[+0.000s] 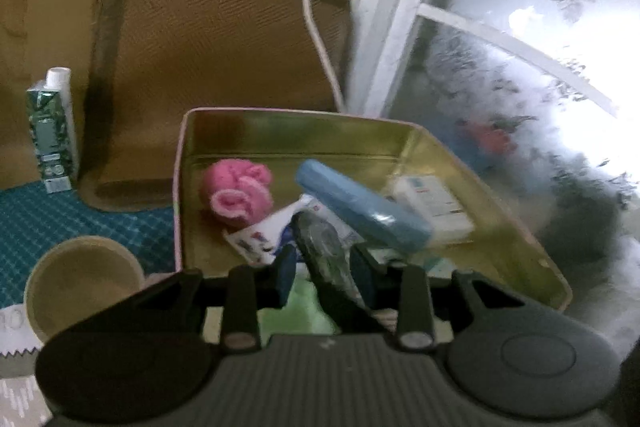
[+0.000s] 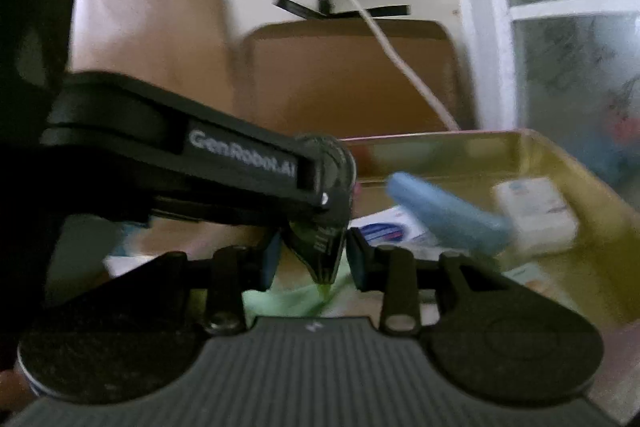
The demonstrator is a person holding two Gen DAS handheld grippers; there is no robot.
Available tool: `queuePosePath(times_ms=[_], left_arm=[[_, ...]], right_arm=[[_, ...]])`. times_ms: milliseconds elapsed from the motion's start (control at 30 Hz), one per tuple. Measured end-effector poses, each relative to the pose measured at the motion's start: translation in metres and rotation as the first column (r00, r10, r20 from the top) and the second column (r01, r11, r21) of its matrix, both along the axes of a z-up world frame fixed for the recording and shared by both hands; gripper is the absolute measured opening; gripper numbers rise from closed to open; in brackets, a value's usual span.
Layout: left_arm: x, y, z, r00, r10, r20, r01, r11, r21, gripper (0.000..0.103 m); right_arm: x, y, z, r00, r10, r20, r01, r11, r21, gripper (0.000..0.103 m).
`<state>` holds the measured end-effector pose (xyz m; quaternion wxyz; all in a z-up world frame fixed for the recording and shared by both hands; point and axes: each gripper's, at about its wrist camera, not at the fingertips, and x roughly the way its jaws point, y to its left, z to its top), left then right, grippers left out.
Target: Organize soft objects
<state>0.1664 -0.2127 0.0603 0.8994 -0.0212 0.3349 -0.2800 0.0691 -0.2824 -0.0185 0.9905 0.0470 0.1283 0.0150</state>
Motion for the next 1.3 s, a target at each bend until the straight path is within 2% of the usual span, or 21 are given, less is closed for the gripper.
queuePosePath(times_ms=[133, 300, 500, 633, 767, 800, 833, 1033, 1067, 1133, 1200, 1300], left_arm=[[-0.008, 0.011, 0.000, 1.000, 0.012, 0.013, -0.011, 1.000, -0.022, 0.033], [-0.037, 0.043, 0.004, 0.998, 0.035, 0.047, -0.032, 0.997, -0.074, 0.034], [-0.076, 0.097, 0.002, 0.991, 0.095, 0.092, -0.086, 0.992, -0.097, 0.039], [-0.091, 0.133, -0.005, 0.980, 0.183, 0.081, -0.177, 0.981, -0.077, 0.039], [-0.103, 0.155, -0.011, 0.964, 0.260, 0.060, -0.258, 0.965, -0.039, 0.039], [-0.106, 0.158, -0.011, 0.961, 0.269, 0.063, -0.267, 0.963, -0.034, 0.042], [-0.110, 0.159, -0.010, 0.958, 0.276, 0.073, -0.275, 0.961, -0.027, 0.049], [-0.136, 0.155, -0.002, 0.948, 0.285, 0.141, -0.286, 0.958, -0.020, 0.082], [-0.141, 0.154, 0.000, 0.949, 0.281, 0.147, -0.281, 0.960, -0.020, 0.085], [-0.149, 0.149, 0.002, 0.950, 0.268, 0.161, -0.269, 0.963, -0.019, 0.093], [-0.158, 0.145, 0.005, 0.949, 0.262, 0.177, -0.264, 0.964, -0.015, 0.100], [-0.171, 0.141, 0.008, 0.950, 0.250, 0.188, -0.253, 0.967, -0.008, 0.103]], right_arm=[[-0.008, -0.014, -0.005, 1.000, -0.010, 0.008, 0.010, 0.997, 0.076, 0.047], [-0.027, -0.015, -0.008, 0.999, -0.049, 0.013, 0.048, 0.994, 0.096, 0.047], [-0.049, -0.003, -0.006, 0.994, -0.096, 0.042, 0.092, 0.991, 0.100, 0.047], [-0.063, 0.011, -0.005, 0.993, -0.101, 0.068, 0.094, 0.990, 0.101, 0.047], [-0.080, 0.035, -0.004, 0.991, -0.078, 0.107, 0.072, 0.996, 0.061, 0.047], [-0.084, 0.040, -0.004, 0.991, -0.072, 0.112, 0.066, 0.996, 0.052, 0.050], [-0.088, 0.042, -0.005, 0.991, -0.064, 0.114, 0.059, 0.997, 0.049, 0.052], [-0.107, 0.048, -0.003, 0.997, -0.041, 0.069, 0.035, 0.997, 0.074, 0.053], [-0.111, 0.048, -0.002, 0.997, -0.042, 0.065, 0.037, 0.997, 0.074, 0.054], [-0.120, 0.045, 0.001, 0.997, -0.050, 0.062, 0.044, 0.995, 0.088, 0.064], [-0.130, 0.042, 0.003, 0.996, -0.060, 0.062, 0.053, 0.992, 0.112, 0.067], [-0.142, 0.037, 0.006, 0.996, -0.066, 0.055, 0.057, 0.987, 0.148, 0.070]])
